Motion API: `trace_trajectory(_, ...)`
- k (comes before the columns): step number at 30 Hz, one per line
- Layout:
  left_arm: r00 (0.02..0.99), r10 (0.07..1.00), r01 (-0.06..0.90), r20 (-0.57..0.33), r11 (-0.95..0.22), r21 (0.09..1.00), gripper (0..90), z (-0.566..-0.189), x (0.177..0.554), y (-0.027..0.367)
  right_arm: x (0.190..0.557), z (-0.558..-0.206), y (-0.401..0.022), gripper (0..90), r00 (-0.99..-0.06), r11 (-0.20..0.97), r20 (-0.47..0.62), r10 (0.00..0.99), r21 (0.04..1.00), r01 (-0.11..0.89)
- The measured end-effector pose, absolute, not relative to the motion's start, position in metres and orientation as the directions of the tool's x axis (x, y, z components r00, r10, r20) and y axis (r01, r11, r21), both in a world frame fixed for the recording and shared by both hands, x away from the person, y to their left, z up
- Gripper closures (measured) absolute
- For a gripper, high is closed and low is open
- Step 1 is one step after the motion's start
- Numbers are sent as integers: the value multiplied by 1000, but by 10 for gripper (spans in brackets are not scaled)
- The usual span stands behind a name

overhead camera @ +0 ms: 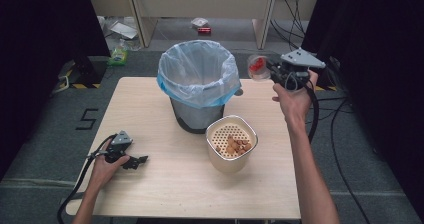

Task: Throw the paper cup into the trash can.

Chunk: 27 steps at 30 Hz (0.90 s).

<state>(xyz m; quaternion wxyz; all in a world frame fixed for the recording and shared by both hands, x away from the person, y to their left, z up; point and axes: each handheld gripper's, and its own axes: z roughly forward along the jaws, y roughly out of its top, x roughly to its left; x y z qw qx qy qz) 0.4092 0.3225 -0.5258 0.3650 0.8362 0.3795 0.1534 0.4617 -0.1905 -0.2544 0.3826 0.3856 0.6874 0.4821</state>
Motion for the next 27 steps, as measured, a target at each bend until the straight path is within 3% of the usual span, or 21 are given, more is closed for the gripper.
trace_trajectory(9,665,747,523,-20,-446,727,0,-526,409,322,477,-223,-136,871,-507,273,-168,845,952,140)
trace_trajectory(21,665,746,523,-20,-446,727,0,-526,409,323,508,-235,-70,863,-569,372,-212,795,910,181)
trace_trajectory(27,665,746,523,-20,-446,726,0,-526,409,323,519,-241,-57,752,-559,353,-187,808,913,205)
